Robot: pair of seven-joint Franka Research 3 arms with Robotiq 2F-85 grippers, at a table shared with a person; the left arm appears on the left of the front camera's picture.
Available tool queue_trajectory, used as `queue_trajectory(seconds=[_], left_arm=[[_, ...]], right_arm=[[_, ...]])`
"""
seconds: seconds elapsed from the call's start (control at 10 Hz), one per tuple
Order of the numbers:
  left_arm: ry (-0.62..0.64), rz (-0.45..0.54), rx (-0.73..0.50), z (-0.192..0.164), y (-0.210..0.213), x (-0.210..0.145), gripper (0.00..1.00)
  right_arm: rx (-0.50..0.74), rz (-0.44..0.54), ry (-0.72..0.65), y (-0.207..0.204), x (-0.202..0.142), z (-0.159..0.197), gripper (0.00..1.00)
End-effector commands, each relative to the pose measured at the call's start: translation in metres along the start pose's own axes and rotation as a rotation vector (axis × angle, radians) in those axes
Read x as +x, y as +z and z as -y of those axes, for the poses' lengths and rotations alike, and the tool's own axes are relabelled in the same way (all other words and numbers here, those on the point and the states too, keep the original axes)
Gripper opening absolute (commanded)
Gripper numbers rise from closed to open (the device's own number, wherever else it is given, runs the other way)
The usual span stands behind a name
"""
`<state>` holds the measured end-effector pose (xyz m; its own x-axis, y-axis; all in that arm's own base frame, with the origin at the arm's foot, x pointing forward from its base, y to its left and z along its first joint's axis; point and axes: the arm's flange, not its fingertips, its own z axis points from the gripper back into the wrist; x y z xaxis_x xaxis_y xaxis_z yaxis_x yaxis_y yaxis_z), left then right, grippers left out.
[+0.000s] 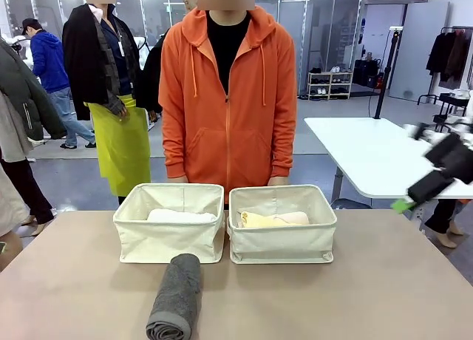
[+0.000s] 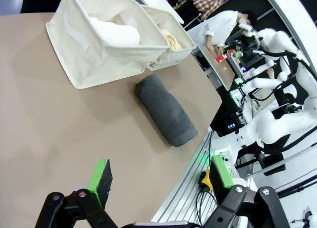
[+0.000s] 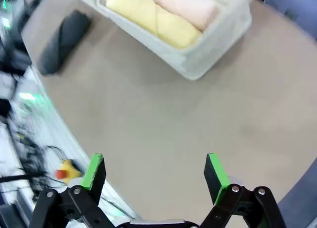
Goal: Divide the towels into two baskets.
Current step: Pick up one hotel-folded towel from the bottom of the table and place it in the Fabric basket indicated by the person.
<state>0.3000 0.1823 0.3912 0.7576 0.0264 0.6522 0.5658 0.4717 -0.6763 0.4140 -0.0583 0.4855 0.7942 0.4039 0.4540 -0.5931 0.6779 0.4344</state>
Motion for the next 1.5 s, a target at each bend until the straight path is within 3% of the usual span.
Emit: queue_trajectory(seconds=[0.0,0.2,0.4,0.5,0.7,1.4], left_arm=[[-0.002,-0.001,-0.013,0.003,0.004,-0.002,1.0],[-0.002,-0.001,-0.013,0.003,0.004,-0.002,1.0],[-0.002,-0.001,-0.013,0.003,0.004,-0.002,1.0],[-0.002,-0.001,-0.013,0.003,0.004,-0.002,1.0],[-0.002,-0.001,-0.013,0.003,0.004,-0.002,1.0],[-0.002,-0.001,-0.013,0.003,0.004,-0.002,1.0]], right_arm=[[0.163,0.162,-0.196,0.02,-0.044,0.041,1.0],[0.309,0.243,-0.228,0.047,-0.102,0.064,1.0],[0.34,0.334,-0.291,0.06,-0.163,0.082,1.0],[0.354,0.375,-0.26,0.058,-0.191,0.086,1.0],[0.352,0.403,-0.321,0.05,-0.228,0.088,1.0],[0.342,0.384,-0.33,0.058,-0.224,0.089,1.0]])
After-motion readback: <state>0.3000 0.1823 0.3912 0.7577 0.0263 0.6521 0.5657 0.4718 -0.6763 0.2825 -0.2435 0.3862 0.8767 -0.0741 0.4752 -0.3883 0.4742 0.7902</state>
